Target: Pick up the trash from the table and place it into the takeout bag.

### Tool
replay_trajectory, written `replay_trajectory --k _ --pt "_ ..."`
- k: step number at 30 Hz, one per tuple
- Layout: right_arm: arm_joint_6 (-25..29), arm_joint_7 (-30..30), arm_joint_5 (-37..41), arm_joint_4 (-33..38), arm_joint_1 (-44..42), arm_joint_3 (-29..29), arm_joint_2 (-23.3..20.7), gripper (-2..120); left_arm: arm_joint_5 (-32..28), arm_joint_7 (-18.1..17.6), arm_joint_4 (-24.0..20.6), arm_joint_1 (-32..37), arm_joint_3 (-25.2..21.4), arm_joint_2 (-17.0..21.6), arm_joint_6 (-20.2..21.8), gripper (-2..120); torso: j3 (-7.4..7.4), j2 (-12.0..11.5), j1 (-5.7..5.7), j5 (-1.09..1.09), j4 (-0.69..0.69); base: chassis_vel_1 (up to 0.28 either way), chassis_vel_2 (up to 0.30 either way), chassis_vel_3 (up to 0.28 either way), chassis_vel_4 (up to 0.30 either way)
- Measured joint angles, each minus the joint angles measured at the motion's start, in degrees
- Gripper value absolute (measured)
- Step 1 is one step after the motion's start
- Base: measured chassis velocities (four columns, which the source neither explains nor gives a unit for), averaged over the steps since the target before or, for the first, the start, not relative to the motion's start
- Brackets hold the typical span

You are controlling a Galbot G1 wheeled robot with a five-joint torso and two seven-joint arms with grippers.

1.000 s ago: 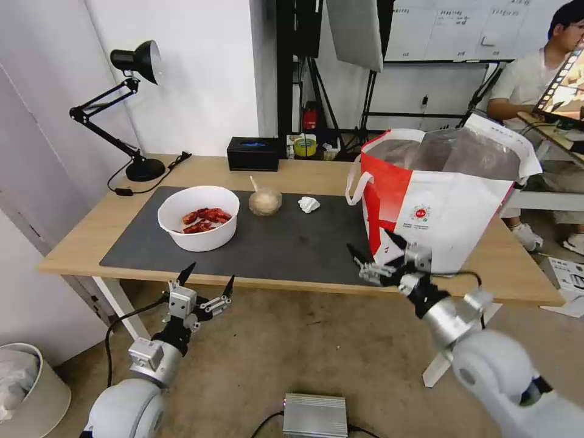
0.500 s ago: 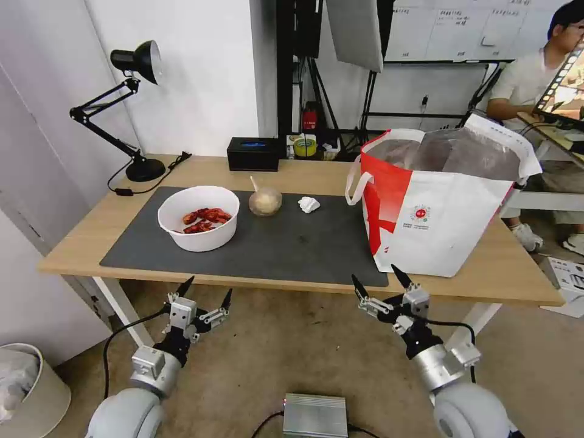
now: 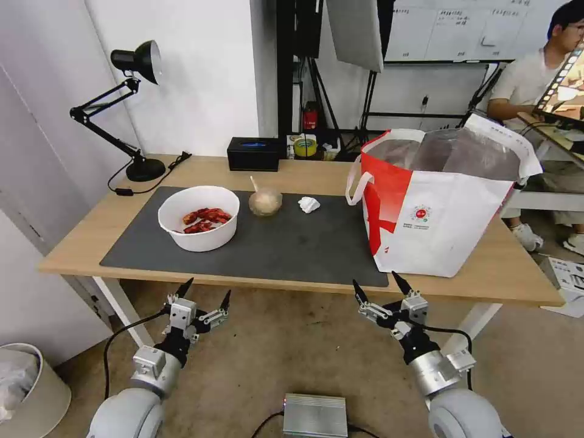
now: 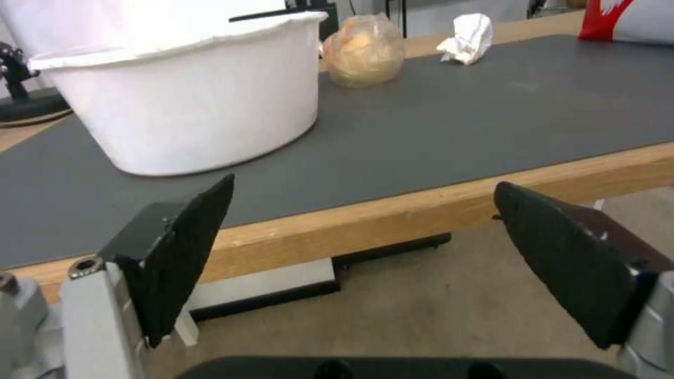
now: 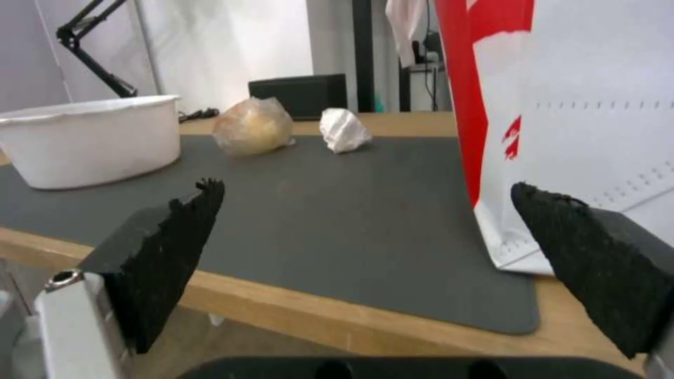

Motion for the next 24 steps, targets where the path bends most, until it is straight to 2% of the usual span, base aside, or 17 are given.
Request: replay_trajectory --k 13,18,24 --pt "-1.30 0.17 0.04 -0.60 3.14 -1.74 0.59 100 -0.05 -0.04 0.36 -0.45 0.36 0.03 -0.13 100 0.01 0.00 0.00 0.00 -0.01 0.000 0.000 0.000 0.000" --pt "-5.67 1.70 0.53 -0.09 9.41 -4.49 -0.91 100 -0.15 -0.08 0.44 -0.87 0.87 0.44 -0.17 100 0.01 0.00 0.00 0.00 0.00 0.000 0.000 0.000 0.000" --pt "-15.46 4.49 1.78 -0.66 20.09 -10.83 -2.60 100 -0.18 -0.12 0.41 -0.98 0.92 0.77 -0.19 100 0.01 0.00 0.00 0.00 -0.01 0.000 0.000 0.000 0.000"
